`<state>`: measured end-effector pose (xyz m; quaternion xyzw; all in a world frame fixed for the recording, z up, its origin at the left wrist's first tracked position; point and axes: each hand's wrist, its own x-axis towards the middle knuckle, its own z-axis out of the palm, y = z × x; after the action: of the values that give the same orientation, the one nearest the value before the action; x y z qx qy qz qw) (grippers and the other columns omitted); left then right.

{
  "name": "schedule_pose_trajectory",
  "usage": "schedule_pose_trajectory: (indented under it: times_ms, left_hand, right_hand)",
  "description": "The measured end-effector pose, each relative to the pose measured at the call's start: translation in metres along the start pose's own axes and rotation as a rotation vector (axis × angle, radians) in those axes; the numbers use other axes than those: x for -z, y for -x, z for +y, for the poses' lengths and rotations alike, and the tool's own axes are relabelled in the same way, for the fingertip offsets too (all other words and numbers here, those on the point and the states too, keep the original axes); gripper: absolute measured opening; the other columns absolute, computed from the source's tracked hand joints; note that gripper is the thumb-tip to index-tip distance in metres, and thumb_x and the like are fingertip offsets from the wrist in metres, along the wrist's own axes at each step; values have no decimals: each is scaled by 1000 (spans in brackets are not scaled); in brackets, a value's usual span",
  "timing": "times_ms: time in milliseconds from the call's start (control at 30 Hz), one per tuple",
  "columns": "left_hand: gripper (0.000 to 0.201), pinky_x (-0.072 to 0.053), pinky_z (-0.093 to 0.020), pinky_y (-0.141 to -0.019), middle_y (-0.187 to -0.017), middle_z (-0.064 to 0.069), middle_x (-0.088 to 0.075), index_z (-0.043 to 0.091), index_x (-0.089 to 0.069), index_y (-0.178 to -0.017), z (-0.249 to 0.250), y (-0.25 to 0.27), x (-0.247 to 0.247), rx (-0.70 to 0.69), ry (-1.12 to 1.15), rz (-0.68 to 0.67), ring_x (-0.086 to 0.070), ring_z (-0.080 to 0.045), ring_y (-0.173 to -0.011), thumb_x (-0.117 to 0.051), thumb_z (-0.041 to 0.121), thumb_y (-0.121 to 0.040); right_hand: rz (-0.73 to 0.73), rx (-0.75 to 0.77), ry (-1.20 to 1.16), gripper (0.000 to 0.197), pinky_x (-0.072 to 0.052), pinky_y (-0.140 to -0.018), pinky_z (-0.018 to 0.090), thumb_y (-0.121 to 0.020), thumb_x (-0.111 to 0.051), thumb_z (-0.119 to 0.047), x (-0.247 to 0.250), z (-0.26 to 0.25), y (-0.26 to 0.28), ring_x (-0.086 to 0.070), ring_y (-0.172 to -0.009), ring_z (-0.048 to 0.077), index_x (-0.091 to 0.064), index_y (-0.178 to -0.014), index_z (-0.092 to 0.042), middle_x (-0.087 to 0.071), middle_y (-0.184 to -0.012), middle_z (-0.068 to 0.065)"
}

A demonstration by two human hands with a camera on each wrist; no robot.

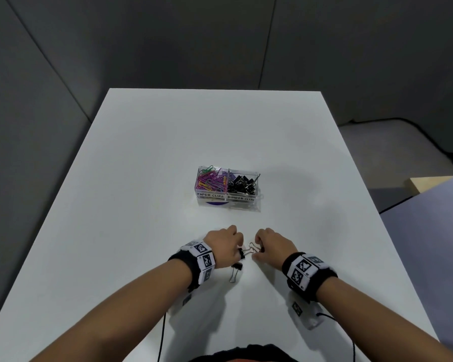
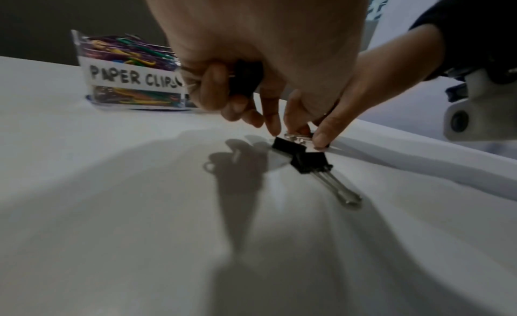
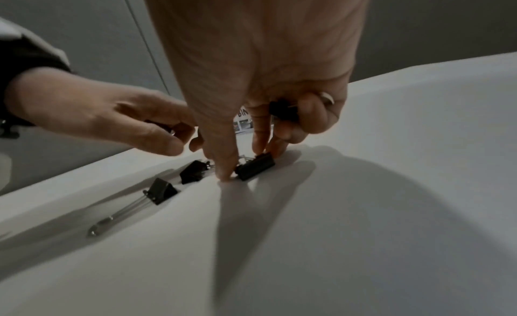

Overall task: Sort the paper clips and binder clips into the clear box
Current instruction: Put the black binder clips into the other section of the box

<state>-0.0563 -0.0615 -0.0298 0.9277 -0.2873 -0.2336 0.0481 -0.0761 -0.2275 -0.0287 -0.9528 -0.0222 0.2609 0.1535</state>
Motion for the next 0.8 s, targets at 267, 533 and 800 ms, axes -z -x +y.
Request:
schedule_pose_trajectory:
  times_ms: [267,533,800]
  left_hand:
    - [37,-45,-38,-86,-124,-13,-49,5,-50,-121,28,-11,2,43,-46,-55,-54,-31,-112,-52,29,-92]
    - [25,-44,-39,-80,-119,-17,-52,4,-43,-118,9,3,2,47,-18,-132,-57,-33,-100,-33,14,-97]
    - [29,-43,-34,-85,-114,-15,-62,9,-45,-119,-19,26,16,96,-82,-177,-57,-31,-104,-30,25,-99]
  right_hand:
    - [-55,-44,-141,22,-34,-72,28,-85,-60,-18,-5,4,-1,-45,-83,19,-39,-89,-16,-45,-96,4]
    - [-97,20,-109,10,-36,-73,34,-93,-34,-8,-11,8,16,-47,-80,23,-38,-89,-15,-43,-96,7]
    - [-256,458,365,41,-44,-78,38,-98,-39,-23,-9,-26,26,-59,-99,34,-31,-138,-23,-52,-120,12]
